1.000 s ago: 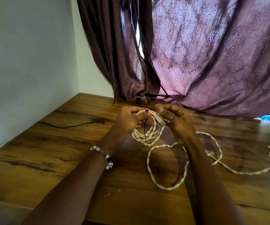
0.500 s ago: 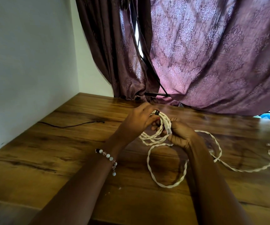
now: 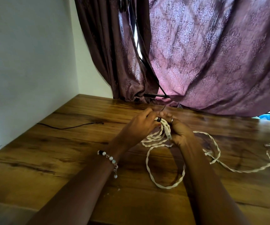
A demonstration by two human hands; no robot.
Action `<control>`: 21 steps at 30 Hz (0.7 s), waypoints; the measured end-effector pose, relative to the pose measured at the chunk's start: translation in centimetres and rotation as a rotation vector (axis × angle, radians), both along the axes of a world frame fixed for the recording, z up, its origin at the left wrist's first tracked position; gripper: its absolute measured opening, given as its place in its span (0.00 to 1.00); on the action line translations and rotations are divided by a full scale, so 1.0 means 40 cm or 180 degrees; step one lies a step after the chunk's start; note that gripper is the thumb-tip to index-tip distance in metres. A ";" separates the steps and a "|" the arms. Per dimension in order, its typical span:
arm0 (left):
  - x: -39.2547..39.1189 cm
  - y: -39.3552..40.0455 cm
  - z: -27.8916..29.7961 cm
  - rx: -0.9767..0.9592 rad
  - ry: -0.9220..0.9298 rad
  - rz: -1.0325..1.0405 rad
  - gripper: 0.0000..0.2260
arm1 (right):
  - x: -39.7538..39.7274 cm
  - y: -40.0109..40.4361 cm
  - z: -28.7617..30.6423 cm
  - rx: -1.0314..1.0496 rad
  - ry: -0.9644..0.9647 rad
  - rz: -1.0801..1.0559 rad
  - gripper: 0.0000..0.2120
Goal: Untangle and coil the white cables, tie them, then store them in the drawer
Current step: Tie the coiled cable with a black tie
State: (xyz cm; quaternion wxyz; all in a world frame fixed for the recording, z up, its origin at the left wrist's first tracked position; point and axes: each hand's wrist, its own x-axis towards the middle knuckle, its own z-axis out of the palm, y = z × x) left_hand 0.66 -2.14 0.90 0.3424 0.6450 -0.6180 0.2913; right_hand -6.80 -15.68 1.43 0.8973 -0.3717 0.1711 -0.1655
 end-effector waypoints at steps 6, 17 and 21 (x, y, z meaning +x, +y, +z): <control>0.013 -0.013 -0.018 -0.0137 0.0626 -0.0215 0.21 | 0.006 -0.010 -0.009 -0.0703 -0.0083 -0.0455 0.21; -0.004 -0.011 -0.003 0.0215 0.1931 -0.0298 0.12 | -0.004 0.033 0.014 -0.2691 -0.0147 -0.1237 0.10; -0.018 -0.017 0.007 0.0220 0.2496 -0.0588 0.07 | -0.004 0.048 0.031 -0.3056 -0.0283 -0.1647 0.15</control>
